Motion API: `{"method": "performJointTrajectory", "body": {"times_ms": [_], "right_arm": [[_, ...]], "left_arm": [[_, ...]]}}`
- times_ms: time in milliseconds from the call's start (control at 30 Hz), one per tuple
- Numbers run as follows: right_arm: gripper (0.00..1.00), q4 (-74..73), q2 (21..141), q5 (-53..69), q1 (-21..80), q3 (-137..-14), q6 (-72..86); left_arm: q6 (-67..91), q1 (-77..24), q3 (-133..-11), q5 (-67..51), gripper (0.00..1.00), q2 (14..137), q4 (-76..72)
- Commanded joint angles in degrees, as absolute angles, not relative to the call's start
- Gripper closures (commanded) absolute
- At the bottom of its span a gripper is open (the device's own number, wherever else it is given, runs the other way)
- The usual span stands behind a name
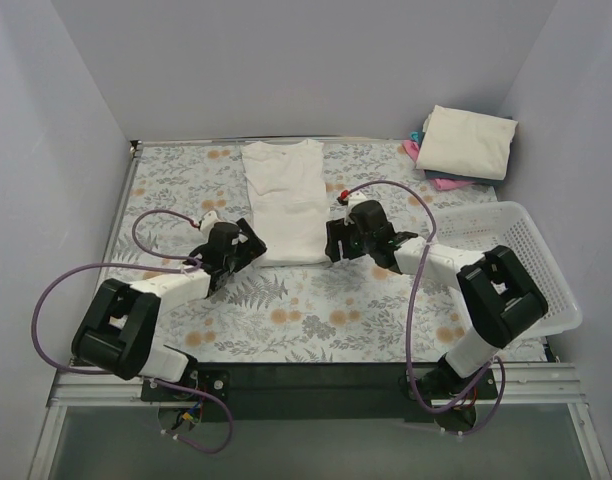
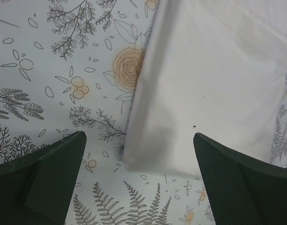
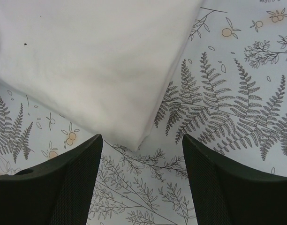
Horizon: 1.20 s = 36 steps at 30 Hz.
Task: Fold and stack the t-shirts
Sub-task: Fold the tshirt
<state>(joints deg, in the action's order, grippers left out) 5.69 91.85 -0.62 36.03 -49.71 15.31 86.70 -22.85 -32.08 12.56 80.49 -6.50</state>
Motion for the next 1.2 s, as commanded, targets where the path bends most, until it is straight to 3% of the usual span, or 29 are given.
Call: {"method": "performJointTrajectory", "body": {"times_ms": [0,167,667,867,1100,1167], "right_arm": [[0.37,9.8,94.0,1.8,36.0,-51.3,16.5],[0.37,9.8,97.1,2.2,35.9,-52.1,16.7],[0.38,10.8,100.0,4.3,36.6,-51.2,17.8],[0.46,11.1,101.2,5.4,37.2,-51.9,18.0],[0.66,11.3,102.5,6.2,37.2,-51.9,17.9],[0.73,11.3,102.7,6.4,37.3,-51.9,17.9]], "left_arm": [[87.2,-23.3,-33.0,13.0,0.09,83.0,-6.1],[87.2,-23.8,-33.7,12.8,0.10,85.7,-4.8],[88.5,-26.7,-31.3,11.2,0.24,85.6,-4.6],[88.4,-27.3,-31.1,10.2,0.33,85.7,-4.5],[88.9,-27.3,-30.8,10.3,0.64,87.6,-4.8],[88.9,-27.4,-30.8,10.2,0.80,88.6,-5.3]]}}
